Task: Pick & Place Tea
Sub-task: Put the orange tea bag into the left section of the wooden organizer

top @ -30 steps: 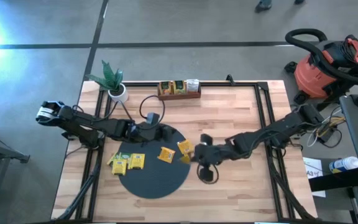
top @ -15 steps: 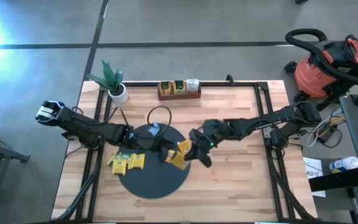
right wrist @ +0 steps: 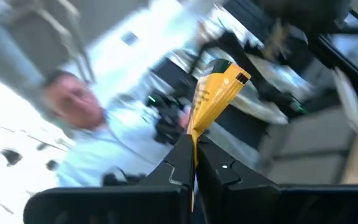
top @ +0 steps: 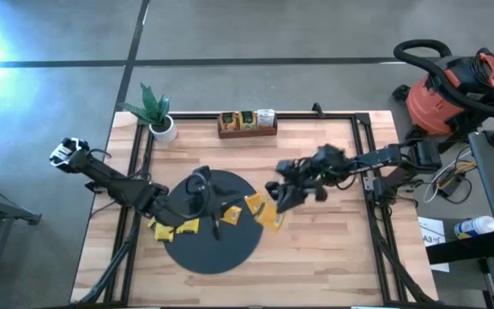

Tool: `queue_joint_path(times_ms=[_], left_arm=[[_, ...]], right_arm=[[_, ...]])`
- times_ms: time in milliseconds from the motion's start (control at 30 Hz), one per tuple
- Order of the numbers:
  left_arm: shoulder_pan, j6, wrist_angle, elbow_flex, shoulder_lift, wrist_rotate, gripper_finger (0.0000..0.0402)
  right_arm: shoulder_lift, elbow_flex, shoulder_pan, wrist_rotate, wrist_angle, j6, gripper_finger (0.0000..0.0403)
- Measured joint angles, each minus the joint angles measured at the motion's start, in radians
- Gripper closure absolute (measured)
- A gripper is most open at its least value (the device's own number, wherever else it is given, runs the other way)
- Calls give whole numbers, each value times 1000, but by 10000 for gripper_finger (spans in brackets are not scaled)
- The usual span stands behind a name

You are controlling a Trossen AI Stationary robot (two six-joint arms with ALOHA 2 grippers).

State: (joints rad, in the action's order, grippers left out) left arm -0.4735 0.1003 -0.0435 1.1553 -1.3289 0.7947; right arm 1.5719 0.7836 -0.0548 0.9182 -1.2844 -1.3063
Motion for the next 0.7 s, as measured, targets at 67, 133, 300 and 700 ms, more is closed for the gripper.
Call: queue_joint_path(times_ms=[67,133,300,700], left_arm=[[1,135,-1,49,-17,6,321],[9,269,5,110,-38,9,321],[47,540,7,257,-103,7,321],[90,752,-6,362,-184,-57,321]], right_arm=[[0,3,-31,0,-126,-98,394],[0,18,-59,-1,-204,-171,394],[0,64,-80,12,-238,-250,394],[0,74,-26,5,-238,-273,394]])
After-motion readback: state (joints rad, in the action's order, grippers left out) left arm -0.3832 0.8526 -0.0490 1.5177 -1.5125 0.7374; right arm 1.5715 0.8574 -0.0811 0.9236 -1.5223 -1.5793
